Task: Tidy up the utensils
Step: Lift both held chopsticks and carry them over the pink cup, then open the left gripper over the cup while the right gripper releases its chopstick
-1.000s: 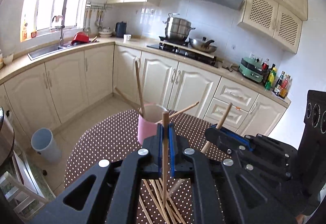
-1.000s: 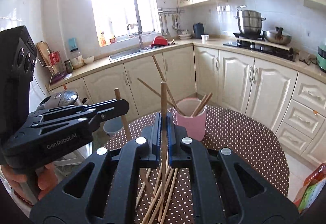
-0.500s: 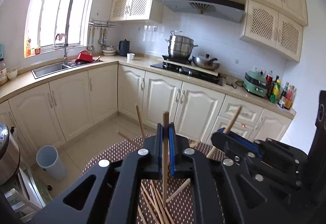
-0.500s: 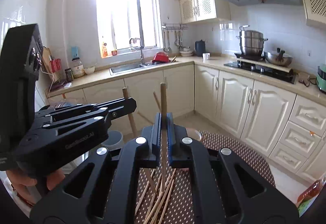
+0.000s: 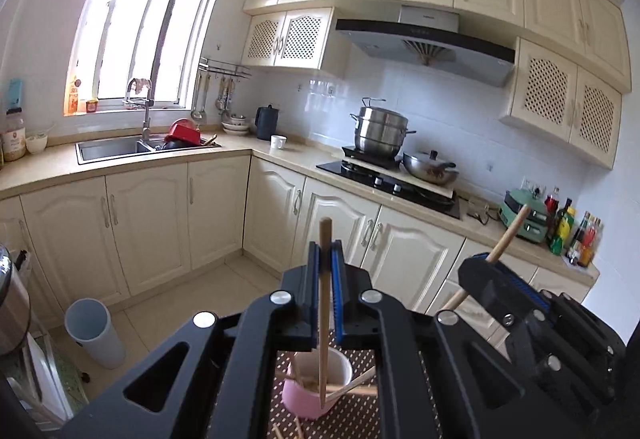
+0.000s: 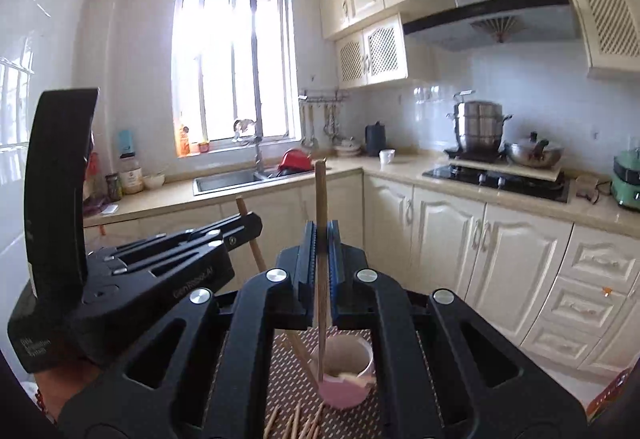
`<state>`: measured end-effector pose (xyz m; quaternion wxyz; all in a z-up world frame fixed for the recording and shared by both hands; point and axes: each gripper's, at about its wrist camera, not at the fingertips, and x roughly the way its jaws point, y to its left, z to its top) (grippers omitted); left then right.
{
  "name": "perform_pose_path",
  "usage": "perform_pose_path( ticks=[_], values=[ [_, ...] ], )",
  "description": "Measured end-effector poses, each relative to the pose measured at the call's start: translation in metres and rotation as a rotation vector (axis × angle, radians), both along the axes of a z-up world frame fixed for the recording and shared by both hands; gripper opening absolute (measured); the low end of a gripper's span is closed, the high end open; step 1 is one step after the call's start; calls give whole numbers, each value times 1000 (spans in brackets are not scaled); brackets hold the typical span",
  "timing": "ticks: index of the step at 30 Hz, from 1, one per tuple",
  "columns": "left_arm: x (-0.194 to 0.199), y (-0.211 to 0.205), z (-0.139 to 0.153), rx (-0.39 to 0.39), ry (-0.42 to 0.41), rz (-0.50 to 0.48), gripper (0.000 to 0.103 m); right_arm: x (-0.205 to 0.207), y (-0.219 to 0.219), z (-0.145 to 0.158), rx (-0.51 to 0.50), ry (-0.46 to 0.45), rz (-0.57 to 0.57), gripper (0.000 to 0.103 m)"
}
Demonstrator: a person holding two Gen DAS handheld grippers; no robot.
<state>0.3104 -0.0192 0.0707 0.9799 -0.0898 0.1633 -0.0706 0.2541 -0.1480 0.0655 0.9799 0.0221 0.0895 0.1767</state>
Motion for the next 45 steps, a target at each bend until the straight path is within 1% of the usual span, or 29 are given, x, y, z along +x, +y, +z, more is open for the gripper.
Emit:
perform_pose_path(
  ticks=[2,6,13,18,25,27,28,29,30,36,40,45],
  values=[
    [5,1,-2,-8,-14,11,6,7,-1,-1,0,-13,-15,5],
    [15,2,-8,-25,-46,20,6,23,-7,-7,4,-1,-35,5],
    [28,-1,-27,-6,-6,6,6,41,-10,-23,12,47,-31,5],
    [30,-3,-37,6,20,-19,6,41,-5,-26,2,59,-18,5],
    [24,-4,-46,33,33,-42,7,42,0,-35,-15,95,-13,6],
    [22,-4,-48,42,41,-50,11,42,0,-39,-16,105,-15,6],
    [21,-4,-49,51,39,-45,22,41,-1,-40,-16,107,-17,6],
    [19,-4,-50,65,33,-29,28,41,-1,-41,-16,110,-19,6],
    [17,-3,-50,76,27,-20,31,40,-1,-42,-15,112,-18,6],
    [8,-1,-53,108,23,-6,33,38,-1,-47,-13,116,-28,6],
    [4,2,-54,123,21,4,39,36,-2,-50,-12,115,-41,6],
    [-2,8,-56,135,12,16,42,32,1,-58,-18,116,-53,6]
  ],
)
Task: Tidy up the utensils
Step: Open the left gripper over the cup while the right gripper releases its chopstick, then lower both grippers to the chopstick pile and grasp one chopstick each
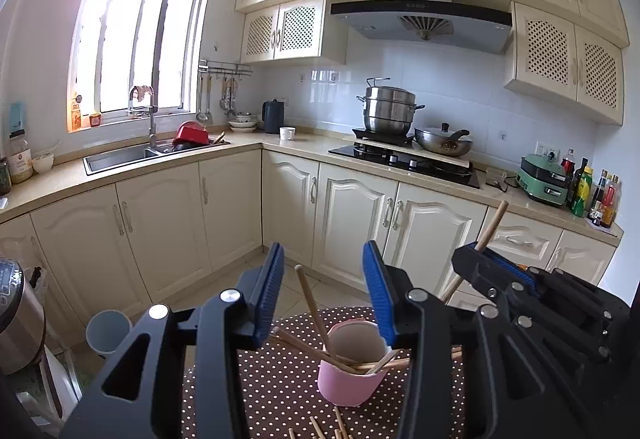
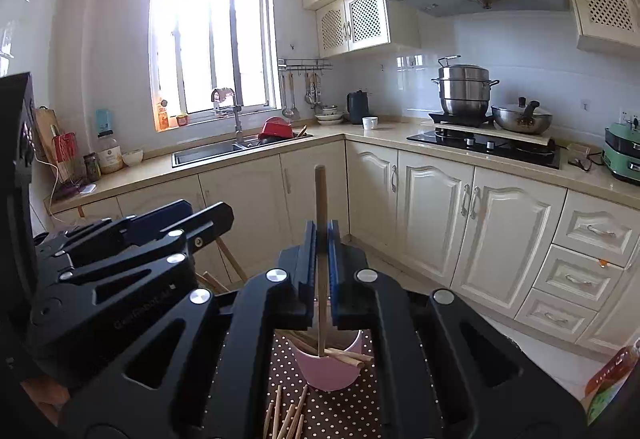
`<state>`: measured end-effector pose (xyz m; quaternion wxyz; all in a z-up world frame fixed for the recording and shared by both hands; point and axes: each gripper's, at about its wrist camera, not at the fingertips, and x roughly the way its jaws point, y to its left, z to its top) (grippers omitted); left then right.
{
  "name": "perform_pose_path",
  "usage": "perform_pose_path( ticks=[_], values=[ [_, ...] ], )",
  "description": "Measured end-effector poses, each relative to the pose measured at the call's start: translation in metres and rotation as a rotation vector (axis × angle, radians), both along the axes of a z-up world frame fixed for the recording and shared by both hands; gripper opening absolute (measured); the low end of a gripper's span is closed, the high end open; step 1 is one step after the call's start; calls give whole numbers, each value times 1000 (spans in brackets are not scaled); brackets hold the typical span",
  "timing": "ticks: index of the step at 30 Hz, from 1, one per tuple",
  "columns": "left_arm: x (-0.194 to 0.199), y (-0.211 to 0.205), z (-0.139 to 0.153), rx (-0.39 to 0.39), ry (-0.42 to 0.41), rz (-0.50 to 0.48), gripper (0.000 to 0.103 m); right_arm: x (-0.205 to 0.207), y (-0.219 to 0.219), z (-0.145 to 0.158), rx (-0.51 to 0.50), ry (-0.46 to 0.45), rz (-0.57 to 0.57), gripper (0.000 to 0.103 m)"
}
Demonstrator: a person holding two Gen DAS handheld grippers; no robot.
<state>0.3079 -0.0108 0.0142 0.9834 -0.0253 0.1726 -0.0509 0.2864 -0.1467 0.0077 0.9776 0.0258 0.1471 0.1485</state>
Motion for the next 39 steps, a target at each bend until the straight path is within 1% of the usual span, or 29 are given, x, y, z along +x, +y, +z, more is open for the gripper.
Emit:
perform_pose_path(
  ticks=[2,5,10,15,16,17,18,19,20,26,31,35,39],
  values=[
    [-3,2,0,16,-11,12,48,-1,1,-3,2,-1,-5,6],
    [-8,4,-1,41,-30,31,51,-1,3,-7,1,6,-12,6],
    [-11,9,-1,59,-33,47,54,1,2,-11,10,13,-19,6],
    [-15,15,0,54,-35,60,55,0,3,-12,12,21,-20,7],
    [-16,16,0,53,-35,63,55,1,3,-12,12,22,-21,8],
    [-17,17,1,53,-36,65,55,0,3,-12,10,23,-27,17],
    [-19,18,1,53,-38,69,55,0,2,-12,12,23,-29,34],
    [-21,19,2,54,-40,72,55,-2,2,-12,16,18,-33,47],
    [-22,19,2,55,-42,76,57,-5,1,-12,20,9,-39,54],
    [-38,24,7,60,-66,92,58,-20,-4,-7,23,-15,-40,54],
    [-59,27,12,56,-82,97,60,-37,-6,1,22,-38,-35,54],
    [-75,25,15,64,-88,100,63,-51,-10,3,27,-46,-30,54],
    [-96,25,13,85,-93,101,63,-69,-14,3,29,-51,-23,54]
  ],
)
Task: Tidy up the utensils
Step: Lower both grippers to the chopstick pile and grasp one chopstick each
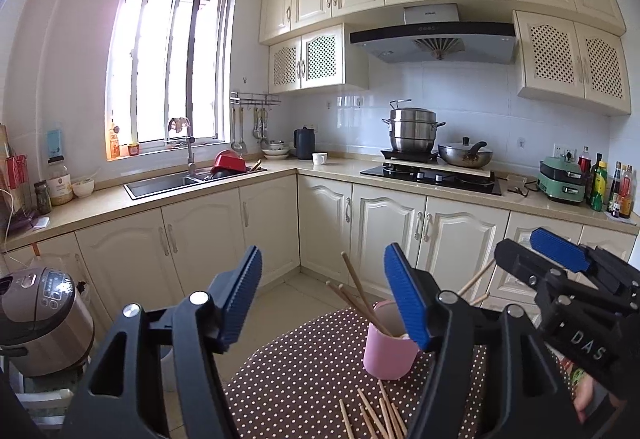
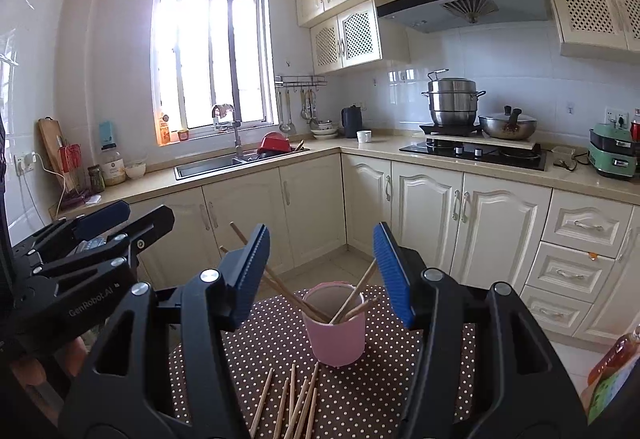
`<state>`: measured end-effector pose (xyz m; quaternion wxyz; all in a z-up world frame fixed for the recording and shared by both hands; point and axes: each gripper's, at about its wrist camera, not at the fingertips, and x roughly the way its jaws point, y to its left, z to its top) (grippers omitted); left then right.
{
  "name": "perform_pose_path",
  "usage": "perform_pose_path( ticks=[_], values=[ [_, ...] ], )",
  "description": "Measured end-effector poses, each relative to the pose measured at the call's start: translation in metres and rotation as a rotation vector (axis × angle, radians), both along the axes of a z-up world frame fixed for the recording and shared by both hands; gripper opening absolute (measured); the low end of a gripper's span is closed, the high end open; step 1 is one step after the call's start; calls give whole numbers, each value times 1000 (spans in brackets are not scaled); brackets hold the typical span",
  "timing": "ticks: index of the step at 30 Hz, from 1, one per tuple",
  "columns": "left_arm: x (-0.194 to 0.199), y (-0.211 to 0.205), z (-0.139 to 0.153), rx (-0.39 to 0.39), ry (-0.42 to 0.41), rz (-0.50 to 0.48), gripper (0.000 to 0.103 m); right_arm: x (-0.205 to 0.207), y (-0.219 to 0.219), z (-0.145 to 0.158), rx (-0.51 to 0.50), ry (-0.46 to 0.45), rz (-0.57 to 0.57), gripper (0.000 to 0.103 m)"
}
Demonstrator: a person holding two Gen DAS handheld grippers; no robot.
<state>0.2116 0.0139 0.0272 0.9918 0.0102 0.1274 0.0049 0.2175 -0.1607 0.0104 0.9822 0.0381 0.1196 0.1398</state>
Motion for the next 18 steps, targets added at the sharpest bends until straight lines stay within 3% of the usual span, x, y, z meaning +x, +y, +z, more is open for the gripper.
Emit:
perform_pose_path(
  ticks=[10,18],
  values=[
    [-33,2,-25,30,71,-10,64,-30,-8,-22,-25,36,3,54],
    [-29,6,-94,30,278,-39,64,-44,-9,-68,-49,119,9,54]
  ],
)
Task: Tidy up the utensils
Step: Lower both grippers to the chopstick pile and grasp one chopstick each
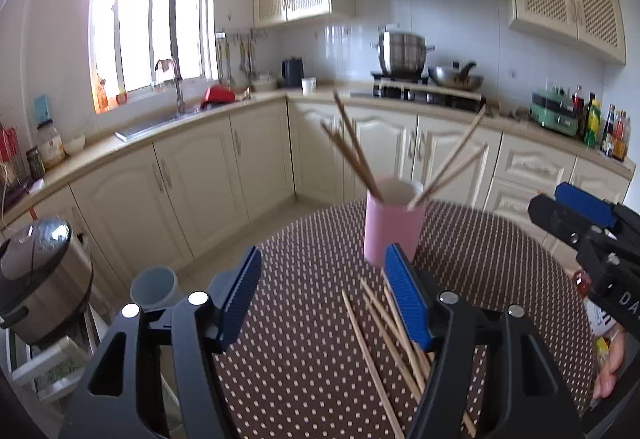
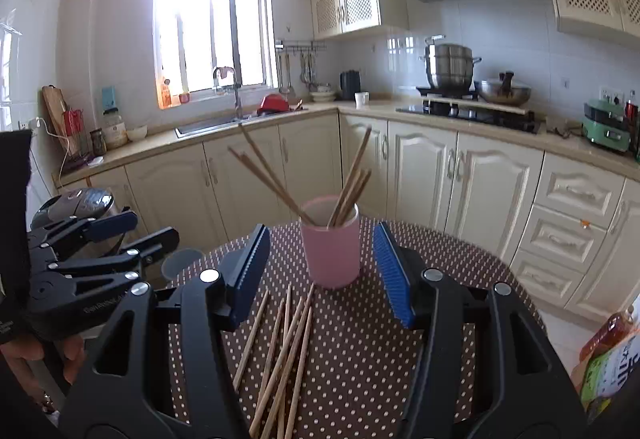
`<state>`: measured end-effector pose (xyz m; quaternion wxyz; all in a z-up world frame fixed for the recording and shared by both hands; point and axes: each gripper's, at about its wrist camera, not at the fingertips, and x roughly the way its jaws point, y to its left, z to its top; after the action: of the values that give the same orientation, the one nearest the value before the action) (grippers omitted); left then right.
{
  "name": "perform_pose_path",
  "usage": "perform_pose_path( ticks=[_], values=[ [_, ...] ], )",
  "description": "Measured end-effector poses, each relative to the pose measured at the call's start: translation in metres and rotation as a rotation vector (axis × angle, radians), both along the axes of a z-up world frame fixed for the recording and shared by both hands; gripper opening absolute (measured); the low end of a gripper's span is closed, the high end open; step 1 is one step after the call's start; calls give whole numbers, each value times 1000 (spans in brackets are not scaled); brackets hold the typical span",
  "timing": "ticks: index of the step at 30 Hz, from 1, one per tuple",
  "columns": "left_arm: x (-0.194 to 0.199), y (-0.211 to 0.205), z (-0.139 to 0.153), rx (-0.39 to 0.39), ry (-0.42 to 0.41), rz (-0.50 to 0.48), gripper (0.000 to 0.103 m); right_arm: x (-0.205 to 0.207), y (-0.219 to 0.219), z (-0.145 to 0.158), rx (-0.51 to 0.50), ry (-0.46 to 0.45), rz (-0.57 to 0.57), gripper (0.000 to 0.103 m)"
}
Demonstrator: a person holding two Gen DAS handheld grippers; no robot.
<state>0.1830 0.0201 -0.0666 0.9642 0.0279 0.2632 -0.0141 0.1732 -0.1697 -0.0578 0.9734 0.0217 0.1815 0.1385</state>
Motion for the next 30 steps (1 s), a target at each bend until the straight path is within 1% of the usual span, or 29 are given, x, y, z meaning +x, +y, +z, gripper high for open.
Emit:
perform_pose_path(
  ticks=[2,5,8,13,16,18,21,23,28,30],
  values=[
    [5,-1,-21,4,61,-8,64,2,2,-15,-17,32,0,54],
    [14,-1,-48,-10,142,-23,64,6,3,-34,-24,83,2,54],
    [27,-2,-78,-15,239,-29,64,14,6,-58,-52,146,4,54],
    [42,-5,-114,0,333,-29,64,30,14,-94,-88,279,33,54],
    [51,-9,-127,5,369,-28,64,38,21,-111,-109,349,58,53],
    [57,-12,-133,16,387,-15,63,43,25,-119,-120,382,71,43],
    [66,-9,-140,10,409,-1,63,49,29,-129,-145,418,73,37],
    [70,-5,-144,-13,418,-2,63,52,31,-133,-138,436,87,36],
    [82,-2,-148,8,431,6,63,62,37,-140,-148,472,113,35],
    [87,1,-146,2,436,5,63,66,41,-143,-166,486,116,35]
  ],
)
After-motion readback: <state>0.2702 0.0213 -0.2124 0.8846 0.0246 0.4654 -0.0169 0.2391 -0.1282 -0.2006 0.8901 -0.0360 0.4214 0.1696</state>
